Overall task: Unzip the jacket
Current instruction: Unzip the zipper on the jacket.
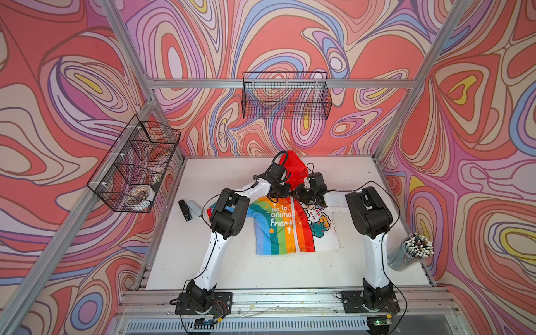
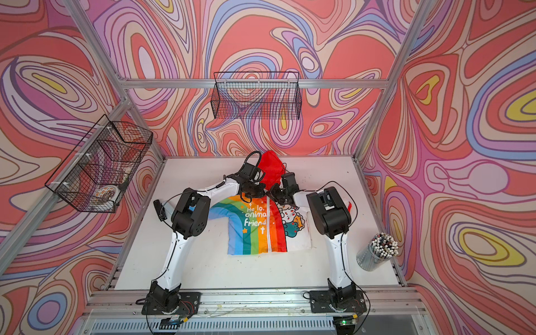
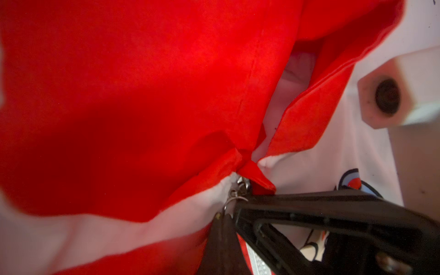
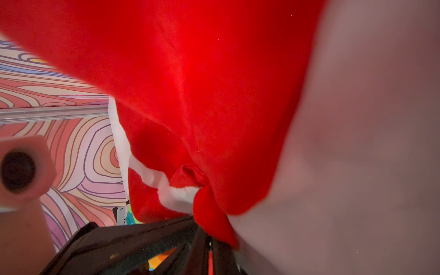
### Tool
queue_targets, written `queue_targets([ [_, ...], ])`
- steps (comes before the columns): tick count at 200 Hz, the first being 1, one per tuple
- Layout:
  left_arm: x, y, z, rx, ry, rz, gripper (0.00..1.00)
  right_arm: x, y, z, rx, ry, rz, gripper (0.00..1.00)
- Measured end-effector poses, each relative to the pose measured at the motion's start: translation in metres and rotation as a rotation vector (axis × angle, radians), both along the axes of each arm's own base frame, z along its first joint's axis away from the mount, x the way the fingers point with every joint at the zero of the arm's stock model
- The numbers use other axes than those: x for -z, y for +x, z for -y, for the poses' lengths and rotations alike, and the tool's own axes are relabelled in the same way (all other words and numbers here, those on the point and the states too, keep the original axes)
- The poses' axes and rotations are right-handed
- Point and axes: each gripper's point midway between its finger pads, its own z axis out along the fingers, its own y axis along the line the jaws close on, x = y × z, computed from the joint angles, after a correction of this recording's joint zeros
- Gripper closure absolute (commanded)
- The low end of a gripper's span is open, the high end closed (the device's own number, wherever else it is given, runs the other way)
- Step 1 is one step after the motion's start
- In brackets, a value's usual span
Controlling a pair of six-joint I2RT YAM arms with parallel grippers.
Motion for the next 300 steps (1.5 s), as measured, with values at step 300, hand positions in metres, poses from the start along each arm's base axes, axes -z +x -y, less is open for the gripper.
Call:
queue_targets([
  [300,-0.029,0.023,0.008,-0.020,-0.076,0.011,0.97,0.001,-0.004,-0.003,-0.029,0.011,0.011,1.00],
])
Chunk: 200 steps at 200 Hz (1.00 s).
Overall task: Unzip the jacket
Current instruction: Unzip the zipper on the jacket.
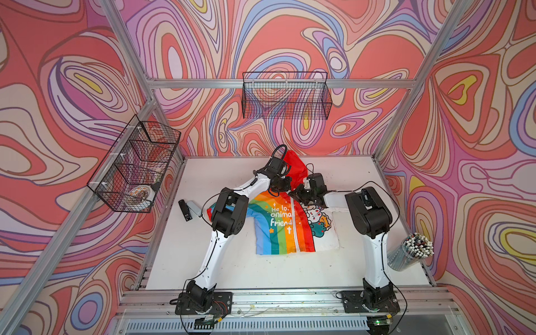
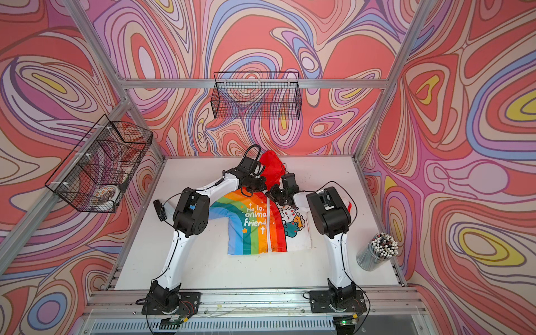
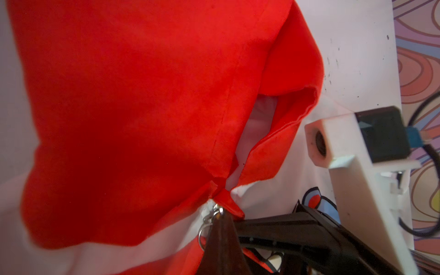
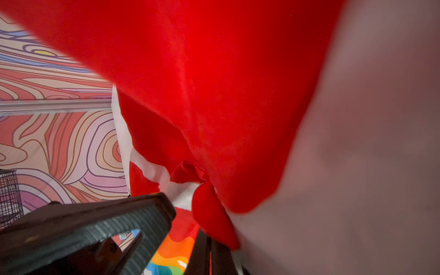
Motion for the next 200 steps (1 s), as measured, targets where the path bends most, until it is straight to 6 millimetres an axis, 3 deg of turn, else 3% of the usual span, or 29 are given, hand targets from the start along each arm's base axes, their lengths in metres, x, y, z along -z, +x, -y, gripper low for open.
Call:
queue_targets([
  [37,0.005,0.000,-0.004,-0.013,0.006,-0.012,0.98,0.000,0.000,0.000,-0.001,0.000,0.000,1.00],
  [85,0.026,-0.005,-0.014,-0.034,0.030,-0.049,0.98,0.000,-0.001,0.000,-0.006,-0.002,0.000,1.00],
  [200,0.029,0.000,-0.014,-0.051,0.010,-0.050,1.00,-0.003,-0.011,0.002,-0.023,-0.017,-0.028,1.00],
])
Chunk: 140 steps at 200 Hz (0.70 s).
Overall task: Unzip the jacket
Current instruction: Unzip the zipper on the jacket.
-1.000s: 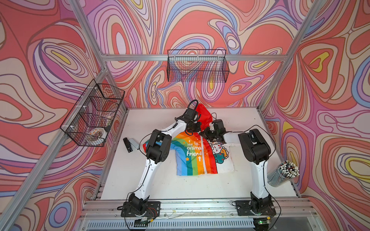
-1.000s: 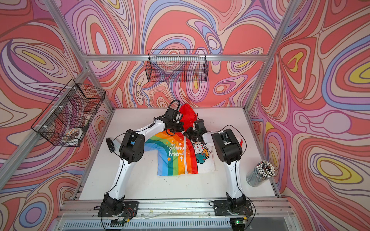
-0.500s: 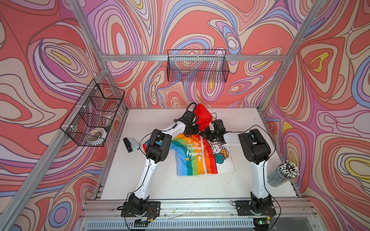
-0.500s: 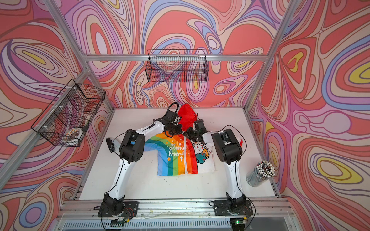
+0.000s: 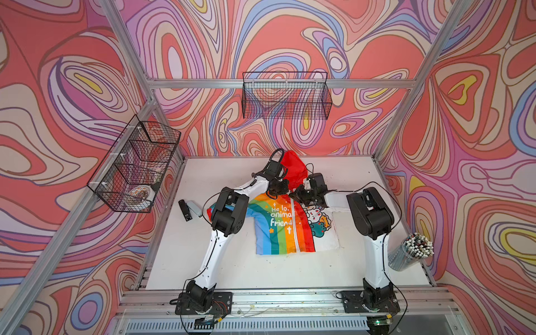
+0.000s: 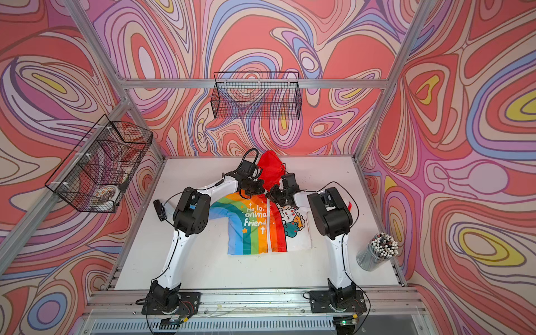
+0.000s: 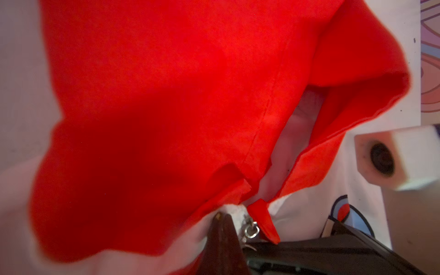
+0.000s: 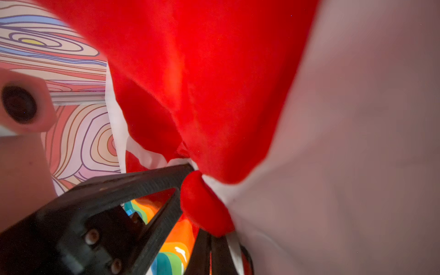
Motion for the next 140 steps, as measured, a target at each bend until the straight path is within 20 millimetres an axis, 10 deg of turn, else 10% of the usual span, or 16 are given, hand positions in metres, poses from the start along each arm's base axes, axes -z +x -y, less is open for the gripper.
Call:
queue_targets([
  [140,0.000,0.001,0.000,0.000,-0.011,-0.006,1.00,0.001,-0.028,0.007,-0.011,-0.006,-0.041,1.00],
])
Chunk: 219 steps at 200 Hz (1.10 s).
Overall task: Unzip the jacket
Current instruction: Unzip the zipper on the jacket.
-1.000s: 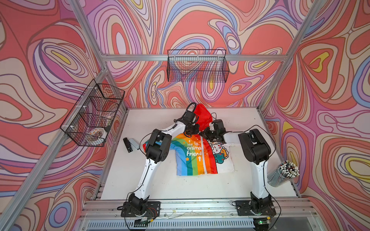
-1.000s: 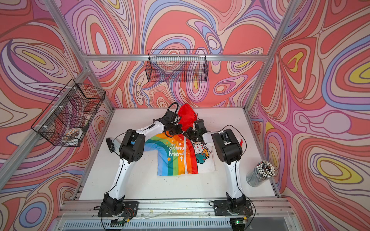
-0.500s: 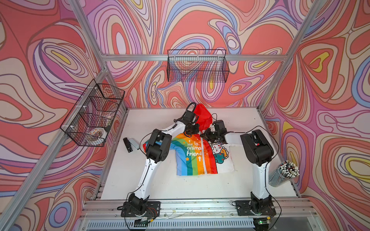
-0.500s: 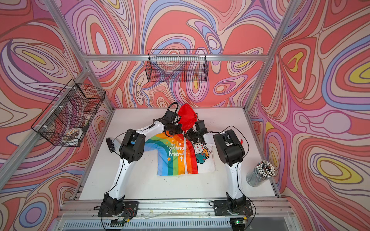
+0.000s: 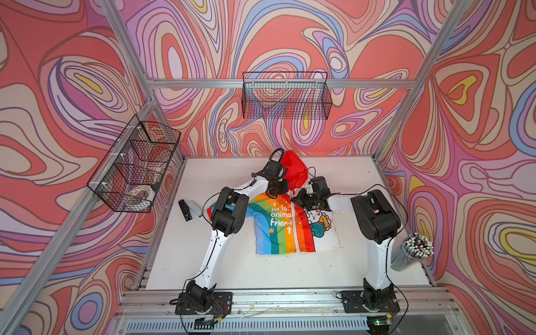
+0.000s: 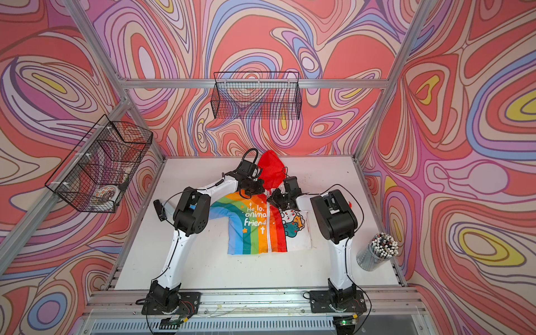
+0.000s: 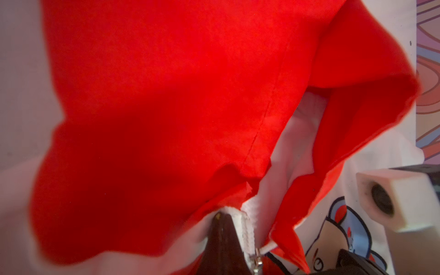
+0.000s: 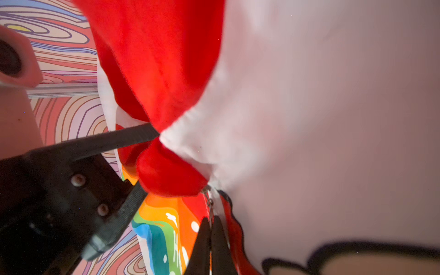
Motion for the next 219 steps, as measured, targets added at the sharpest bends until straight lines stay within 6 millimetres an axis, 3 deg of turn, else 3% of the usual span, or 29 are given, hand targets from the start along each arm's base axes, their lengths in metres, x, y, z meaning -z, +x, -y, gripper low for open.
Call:
queue_targets([
  [122,0.000,0.000,0.000,0.003,-0.006,-0.003,0.98,0.001,-0.025,0.007,-0.004,-0.006,-0.020,1.00],
  [219,0.000,0.001,0.001,0.007,-0.014,-0.005,0.99,0.002,-0.044,0.001,-0.031,-0.001,-0.016,1.00],
])
